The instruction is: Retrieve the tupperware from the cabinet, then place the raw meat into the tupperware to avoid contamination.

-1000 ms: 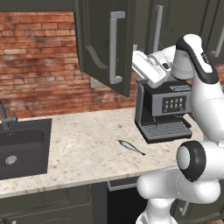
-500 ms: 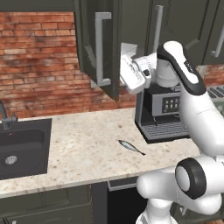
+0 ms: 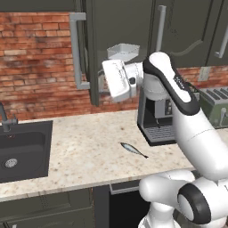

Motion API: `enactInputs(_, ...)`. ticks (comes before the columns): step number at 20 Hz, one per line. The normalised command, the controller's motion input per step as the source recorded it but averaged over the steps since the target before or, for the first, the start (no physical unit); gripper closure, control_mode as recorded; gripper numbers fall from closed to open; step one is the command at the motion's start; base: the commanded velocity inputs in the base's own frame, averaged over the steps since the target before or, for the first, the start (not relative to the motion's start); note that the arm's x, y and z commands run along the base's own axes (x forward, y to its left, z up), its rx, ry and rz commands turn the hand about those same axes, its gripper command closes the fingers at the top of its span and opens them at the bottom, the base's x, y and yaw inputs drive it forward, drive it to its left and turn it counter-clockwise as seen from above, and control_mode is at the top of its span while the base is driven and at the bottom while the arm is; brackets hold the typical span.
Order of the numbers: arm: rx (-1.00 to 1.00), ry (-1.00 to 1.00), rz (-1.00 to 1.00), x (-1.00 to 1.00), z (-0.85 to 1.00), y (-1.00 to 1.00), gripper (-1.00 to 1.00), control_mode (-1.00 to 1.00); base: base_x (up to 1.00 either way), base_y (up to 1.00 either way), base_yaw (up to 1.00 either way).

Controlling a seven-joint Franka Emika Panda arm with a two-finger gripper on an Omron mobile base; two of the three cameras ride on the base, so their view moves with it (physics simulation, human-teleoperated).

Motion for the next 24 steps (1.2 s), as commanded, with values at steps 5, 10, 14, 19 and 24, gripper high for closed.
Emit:
enactInputs(5, 0.0, -0.02, -0.02, -0.04, -0.05, -0.23, -1.0, -1.0, 0.0, 0.0, 0.0)
enactInputs(10, 0.0, 0.0, 0.0, -0.01, 0.05, -0.71, -1.0, -1.0, 0.0, 0.0, 0.0)
enactInputs(14, -0.06, 0.0, 0.01, 0.08, 0.08, -0.85, -1.0, -1.0, 0.0, 0.0, 0.0)
enactInputs(19, -0.12, -0.01, 0.11, 0.41, -0.21, -0.7, -1.0, -1.0, 0.0, 0.0, 0.0)
enactInputs(24, -0.3, 0.0, 0.2, 0.07, -0.58, -0.52, -1.0, -1.0, 0.0, 0.0, 0.0)
